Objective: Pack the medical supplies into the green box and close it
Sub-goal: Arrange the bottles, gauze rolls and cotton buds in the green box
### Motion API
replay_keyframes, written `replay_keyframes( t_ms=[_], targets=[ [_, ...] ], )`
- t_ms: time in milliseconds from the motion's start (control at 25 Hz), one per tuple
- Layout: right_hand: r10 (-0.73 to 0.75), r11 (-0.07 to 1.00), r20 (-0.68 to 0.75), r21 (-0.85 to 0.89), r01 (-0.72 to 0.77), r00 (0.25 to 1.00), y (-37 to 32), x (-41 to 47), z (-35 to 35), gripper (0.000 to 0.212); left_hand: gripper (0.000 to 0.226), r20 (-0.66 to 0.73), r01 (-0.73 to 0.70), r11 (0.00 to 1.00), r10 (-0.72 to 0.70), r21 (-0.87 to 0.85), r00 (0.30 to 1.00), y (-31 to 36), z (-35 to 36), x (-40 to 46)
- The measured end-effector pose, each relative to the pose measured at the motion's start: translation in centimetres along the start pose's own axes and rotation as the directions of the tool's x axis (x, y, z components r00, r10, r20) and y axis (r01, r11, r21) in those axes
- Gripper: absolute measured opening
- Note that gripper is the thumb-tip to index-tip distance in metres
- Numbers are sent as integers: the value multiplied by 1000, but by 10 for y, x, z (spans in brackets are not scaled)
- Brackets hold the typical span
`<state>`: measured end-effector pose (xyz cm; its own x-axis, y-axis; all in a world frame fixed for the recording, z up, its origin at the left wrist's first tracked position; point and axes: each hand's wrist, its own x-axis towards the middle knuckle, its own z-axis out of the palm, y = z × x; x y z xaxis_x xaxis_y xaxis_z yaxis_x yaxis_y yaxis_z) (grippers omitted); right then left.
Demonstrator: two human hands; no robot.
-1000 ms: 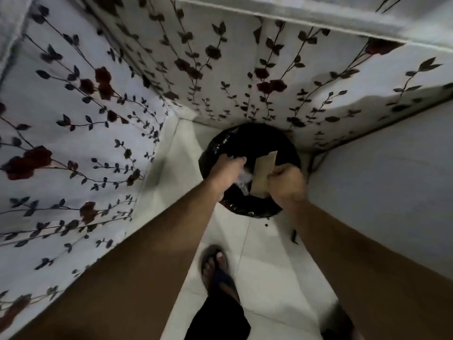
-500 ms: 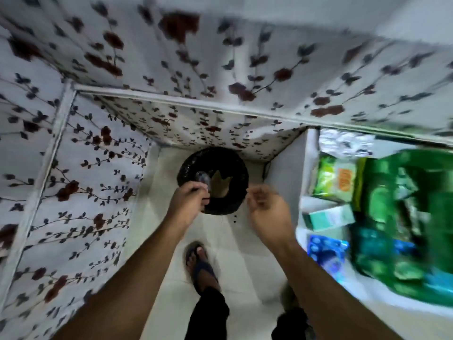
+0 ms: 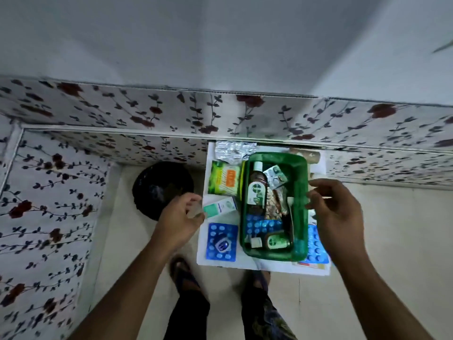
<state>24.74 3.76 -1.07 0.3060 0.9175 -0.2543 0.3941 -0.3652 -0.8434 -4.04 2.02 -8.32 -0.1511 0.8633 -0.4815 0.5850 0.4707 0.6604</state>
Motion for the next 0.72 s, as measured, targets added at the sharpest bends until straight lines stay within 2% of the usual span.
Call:
replay_keyframes(
  t_ms=[160,240,360,520,720],
  targets=[
    [158,967,-94,-189,-173,983,66,39,-26,17,51,-10,-114,965,119,235,993,-5,25,8],
    [207,932,-85,-286,-223,975,92,56,-23,25,53,9,-172,924,180,340,984,-9,34,16],
    [223,888,-77,-395,-235,972,110,81,-12,42,50,10,-217,890,233,402,973,-9,43,23],
    [345,869,-131,-329,-369,930,121,98,-2,59,46,35,-288,833,309,473,951,-7,39,21],
    [409,878,-152,-204,-434,900,115,94,-3,50,39,30,-197,877,204,438,978,15,15,-3]
  ],
)
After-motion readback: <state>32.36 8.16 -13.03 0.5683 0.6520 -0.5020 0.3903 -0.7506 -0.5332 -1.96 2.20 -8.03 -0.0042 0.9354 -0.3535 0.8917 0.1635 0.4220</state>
